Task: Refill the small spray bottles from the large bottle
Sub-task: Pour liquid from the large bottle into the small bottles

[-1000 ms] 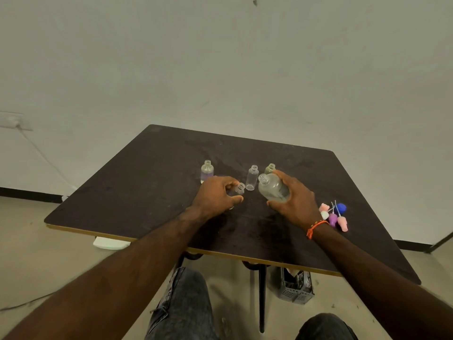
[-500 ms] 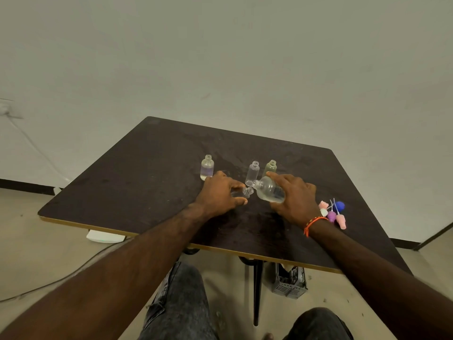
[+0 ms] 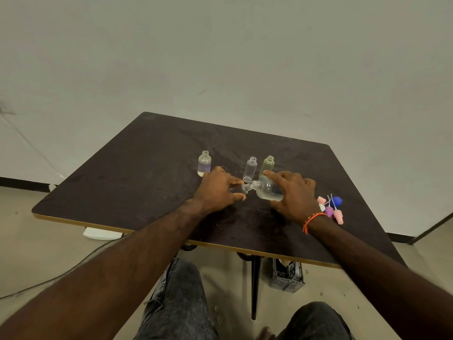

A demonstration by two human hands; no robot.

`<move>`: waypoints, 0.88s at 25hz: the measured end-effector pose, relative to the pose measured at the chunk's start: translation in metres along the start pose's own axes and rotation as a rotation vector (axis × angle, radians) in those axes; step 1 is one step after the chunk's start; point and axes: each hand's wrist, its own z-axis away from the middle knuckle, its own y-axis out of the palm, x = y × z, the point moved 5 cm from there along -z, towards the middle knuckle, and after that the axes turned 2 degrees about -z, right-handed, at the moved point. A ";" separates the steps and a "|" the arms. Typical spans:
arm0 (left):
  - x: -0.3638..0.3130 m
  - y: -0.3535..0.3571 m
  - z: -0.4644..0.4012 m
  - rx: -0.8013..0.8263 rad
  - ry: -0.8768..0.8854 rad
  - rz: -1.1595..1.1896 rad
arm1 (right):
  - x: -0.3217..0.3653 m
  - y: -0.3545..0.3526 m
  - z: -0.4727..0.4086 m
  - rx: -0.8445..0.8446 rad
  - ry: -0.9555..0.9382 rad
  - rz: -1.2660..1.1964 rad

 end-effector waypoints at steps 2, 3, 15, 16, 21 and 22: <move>0.000 0.001 0.000 0.002 0.003 -0.005 | 0.000 -0.001 0.000 -0.001 -0.012 0.017; -0.001 0.001 0.000 0.002 0.003 -0.005 | 0.000 -0.001 0.000 -0.005 -0.015 0.026; 0.001 0.002 -0.001 -0.006 0.012 0.011 | -0.001 -0.007 -0.004 0.004 -0.022 0.076; 0.001 0.002 0.000 -0.006 0.012 0.012 | -0.001 -0.007 -0.004 0.008 -0.022 0.079; 0.001 0.002 -0.001 0.001 0.020 -0.008 | 0.000 -0.009 -0.003 0.005 -0.025 0.088; 0.001 0.002 -0.002 0.002 0.021 -0.012 | 0.001 -0.009 -0.003 0.005 -0.024 0.091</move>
